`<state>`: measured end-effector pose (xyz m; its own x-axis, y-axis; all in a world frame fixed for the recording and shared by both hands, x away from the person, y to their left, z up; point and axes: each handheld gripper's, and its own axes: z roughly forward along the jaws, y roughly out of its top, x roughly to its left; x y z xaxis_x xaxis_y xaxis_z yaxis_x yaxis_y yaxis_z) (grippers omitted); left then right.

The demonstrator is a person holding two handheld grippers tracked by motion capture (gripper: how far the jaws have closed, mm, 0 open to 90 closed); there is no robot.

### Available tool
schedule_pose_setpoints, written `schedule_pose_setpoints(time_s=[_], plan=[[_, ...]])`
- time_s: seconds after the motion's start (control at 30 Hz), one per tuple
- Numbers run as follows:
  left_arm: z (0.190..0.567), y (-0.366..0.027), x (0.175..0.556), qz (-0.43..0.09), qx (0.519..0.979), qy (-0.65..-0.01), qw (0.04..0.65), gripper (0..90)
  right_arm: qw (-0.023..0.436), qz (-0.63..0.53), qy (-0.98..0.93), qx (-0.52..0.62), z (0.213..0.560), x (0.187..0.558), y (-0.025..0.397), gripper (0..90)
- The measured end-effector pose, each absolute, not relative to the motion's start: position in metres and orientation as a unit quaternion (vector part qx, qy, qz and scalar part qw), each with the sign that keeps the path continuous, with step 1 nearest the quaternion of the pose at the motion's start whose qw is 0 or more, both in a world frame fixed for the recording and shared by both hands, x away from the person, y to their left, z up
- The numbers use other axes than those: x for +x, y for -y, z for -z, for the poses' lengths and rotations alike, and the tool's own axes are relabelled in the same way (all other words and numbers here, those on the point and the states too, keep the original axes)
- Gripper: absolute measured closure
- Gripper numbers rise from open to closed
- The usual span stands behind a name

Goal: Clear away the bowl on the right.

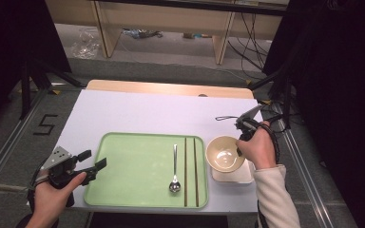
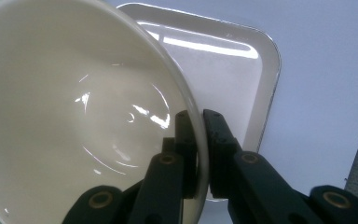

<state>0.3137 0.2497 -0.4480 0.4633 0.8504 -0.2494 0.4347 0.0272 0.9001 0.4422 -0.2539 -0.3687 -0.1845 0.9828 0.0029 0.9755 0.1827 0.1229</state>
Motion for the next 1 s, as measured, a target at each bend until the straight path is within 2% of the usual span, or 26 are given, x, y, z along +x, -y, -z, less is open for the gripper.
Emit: schedule_pose_setpoints(time_s=[0.1,0.13,0.17,0.3,0.33,0.73,0.9,0.93,0.97,1.0], plan=[[0.448,-0.25,0.314,-0.195,0.67,-0.48,0.532,27.1,0.041,-0.048,-0.769,0.636,0.367,0.442,0.251,85.9],[0.448,-0.25,0.314,-0.195,0.67,-0.48,0.532,27.1,0.026,-0.061,-0.78,0.622,0.366,0.444,0.253,85.9],[0.448,-0.25,0.314,-0.195,0.669,-0.48,0.532,27.1,0.041,-0.052,-0.769,0.635,0.366,0.442,0.249,85.9],[0.448,-0.25,0.314,-0.196,0.67,-0.48,0.531,27.1,0.027,-0.059,-0.778,0.624,0.364,0.444,0.246,85.9],[0.448,-0.25,0.314,-0.195,0.67,-0.48,0.531,27.1,0.039,-0.056,-0.775,0.628,0.365,0.444,0.243,85.9],[0.448,-0.25,0.314,-0.195,0.67,-0.481,0.531,27.1,0.04,-0.072,-0.789,0.608,0.363,0.447,0.23,85.9],[0.448,-0.25,0.314,-0.195,0.67,-0.481,0.531,27.1,0.03,-0.073,-0.78,0.62,0.361,0.447,0.22,85.9],[0.448,-0.25,0.314,-0.195,0.67,-0.481,0.531,27.1,0.014,-0.074,-0.786,0.613,0.36,0.448,0.22,85.9],[0.448,-0.25,0.314,-0.195,0.67,-0.481,0.531,27.1,0.022,-0.082,-0.802,0.591,0.361,0.45,0.221,85.9],[0.448,-0.25,0.314,-0.195,0.67,-0.481,0.531,27.1,0.022,-0.075,-0.781,0.62,0.36,0.448,0.215,85.9]])
